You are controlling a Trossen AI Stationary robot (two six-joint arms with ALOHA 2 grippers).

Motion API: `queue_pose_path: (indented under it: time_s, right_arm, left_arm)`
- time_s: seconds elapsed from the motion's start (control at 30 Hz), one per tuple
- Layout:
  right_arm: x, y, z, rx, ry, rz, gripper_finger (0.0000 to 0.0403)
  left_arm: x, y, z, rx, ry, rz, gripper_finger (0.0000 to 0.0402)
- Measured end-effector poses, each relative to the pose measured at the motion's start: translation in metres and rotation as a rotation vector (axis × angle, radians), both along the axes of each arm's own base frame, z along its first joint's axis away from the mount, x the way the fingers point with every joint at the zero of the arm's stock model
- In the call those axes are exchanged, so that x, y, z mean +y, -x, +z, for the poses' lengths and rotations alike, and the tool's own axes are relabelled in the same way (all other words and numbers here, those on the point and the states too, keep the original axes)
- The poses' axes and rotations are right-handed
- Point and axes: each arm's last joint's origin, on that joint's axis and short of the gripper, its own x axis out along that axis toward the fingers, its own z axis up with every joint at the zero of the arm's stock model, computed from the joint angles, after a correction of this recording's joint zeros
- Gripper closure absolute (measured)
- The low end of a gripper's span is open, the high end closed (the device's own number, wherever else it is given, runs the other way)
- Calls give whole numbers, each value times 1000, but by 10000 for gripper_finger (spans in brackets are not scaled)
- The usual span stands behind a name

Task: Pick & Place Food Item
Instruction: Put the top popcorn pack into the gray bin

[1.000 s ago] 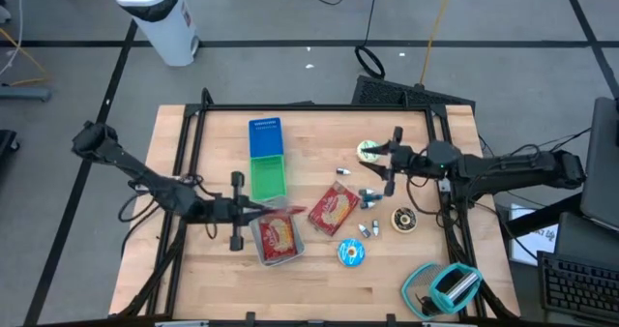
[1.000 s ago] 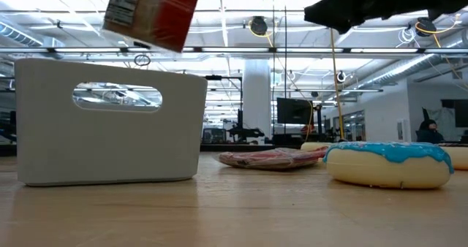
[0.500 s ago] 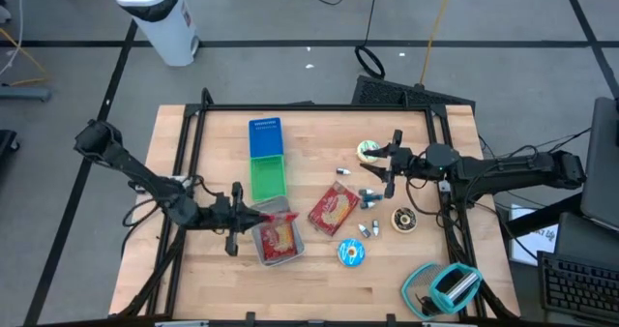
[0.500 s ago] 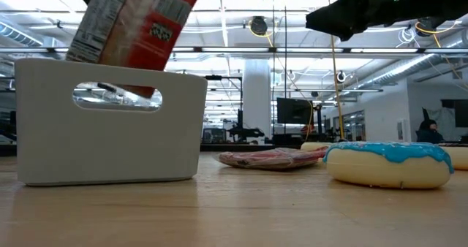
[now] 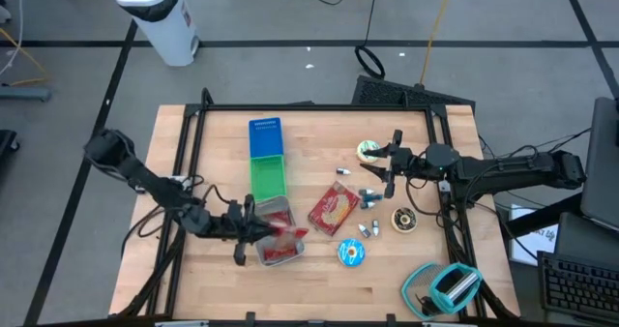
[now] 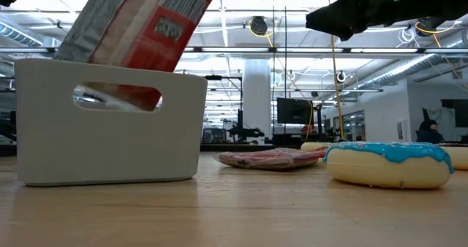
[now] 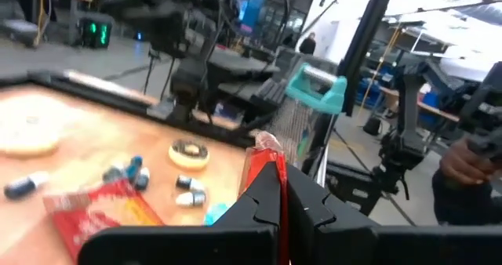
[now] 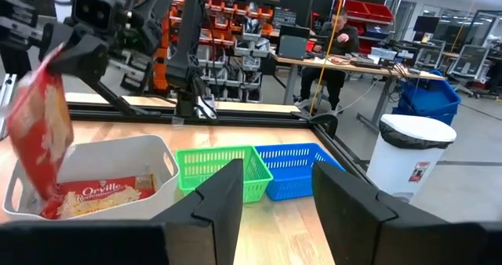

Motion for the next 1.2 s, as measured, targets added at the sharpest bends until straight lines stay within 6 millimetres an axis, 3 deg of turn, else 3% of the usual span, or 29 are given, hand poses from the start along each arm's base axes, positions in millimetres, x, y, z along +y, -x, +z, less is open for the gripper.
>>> queue_pose_path:
  time_s: [0.33, 0.73, 0.93, 1.2]
  right_arm:
    - [0, 0, 0, -1, 3, 0, 265]
    - [0, 0, 0, -3, 1, 0, 268]
    - [0, 0, 0, -3, 1, 0, 266]
    - [0, 0, 0, 0, 0, 0, 270]
  left_arm:
    - [-6, -6, -10, 11, 102, -79, 401]
    - [-7, -3, -5, 3, 113, -158, 401]
    - [-2, 5, 15, -104, -22, -118, 401]
    - [4, 9, 13, -95, -178, -2, 401]
